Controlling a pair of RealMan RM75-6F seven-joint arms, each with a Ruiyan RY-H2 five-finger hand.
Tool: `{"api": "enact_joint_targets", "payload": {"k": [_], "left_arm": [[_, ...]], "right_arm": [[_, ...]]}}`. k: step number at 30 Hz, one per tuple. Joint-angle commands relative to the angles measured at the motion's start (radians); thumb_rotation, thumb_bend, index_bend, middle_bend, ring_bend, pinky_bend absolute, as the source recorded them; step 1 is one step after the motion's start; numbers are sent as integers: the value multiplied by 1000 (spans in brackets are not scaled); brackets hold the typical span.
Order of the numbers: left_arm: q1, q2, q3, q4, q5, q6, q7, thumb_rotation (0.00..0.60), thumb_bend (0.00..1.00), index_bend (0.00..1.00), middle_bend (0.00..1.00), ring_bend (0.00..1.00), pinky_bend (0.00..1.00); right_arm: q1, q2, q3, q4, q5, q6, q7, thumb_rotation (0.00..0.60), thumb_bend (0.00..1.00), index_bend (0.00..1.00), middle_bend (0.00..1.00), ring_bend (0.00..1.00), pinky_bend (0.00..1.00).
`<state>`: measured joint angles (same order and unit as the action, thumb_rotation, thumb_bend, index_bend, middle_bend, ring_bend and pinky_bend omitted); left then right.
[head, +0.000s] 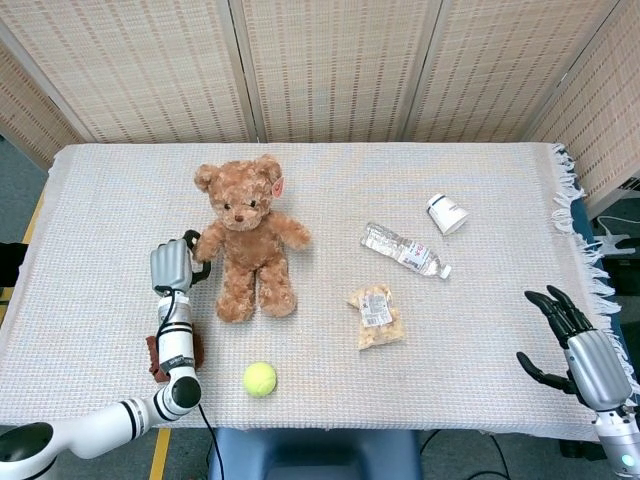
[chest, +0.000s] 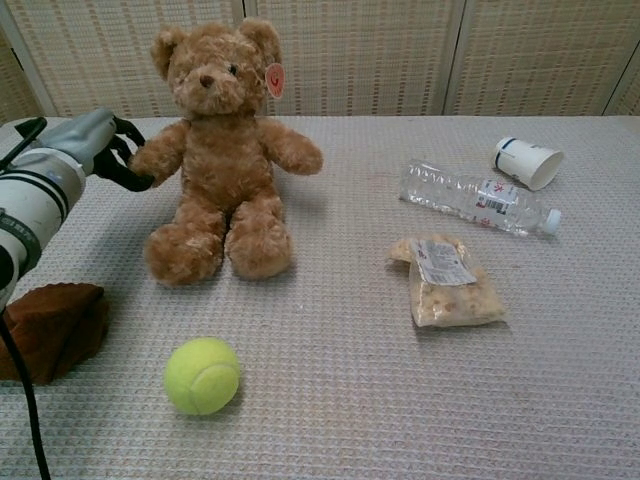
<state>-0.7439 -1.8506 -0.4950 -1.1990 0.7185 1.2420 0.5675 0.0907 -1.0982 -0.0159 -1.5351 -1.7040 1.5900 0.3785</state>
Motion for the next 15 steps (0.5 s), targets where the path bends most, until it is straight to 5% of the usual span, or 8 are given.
{"api": "enact_joint_targets", "payload": {"k": [1, 12, 15], "left_arm": [[-11, -22, 1, 40, -2, 12, 3, 600, 365, 388, 526, 426, 375], [-14, -67, 36, 157, 139, 83, -134, 600, 396, 415, 569, 449, 385], [-4, -62, 40, 141, 105, 40, -102, 600, 397, 443, 599, 477, 395]], "right_arm": [[1, 0, -2, 0, -1, -3, 0, 600, 187, 88, 124, 0, 191], [5, 0, -7, -1, -4, -14, -2, 600, 187, 90, 124, 0, 191], [6, -1, -9, -1, -4, -17, -2, 600, 187, 90, 124, 0, 191]]}}
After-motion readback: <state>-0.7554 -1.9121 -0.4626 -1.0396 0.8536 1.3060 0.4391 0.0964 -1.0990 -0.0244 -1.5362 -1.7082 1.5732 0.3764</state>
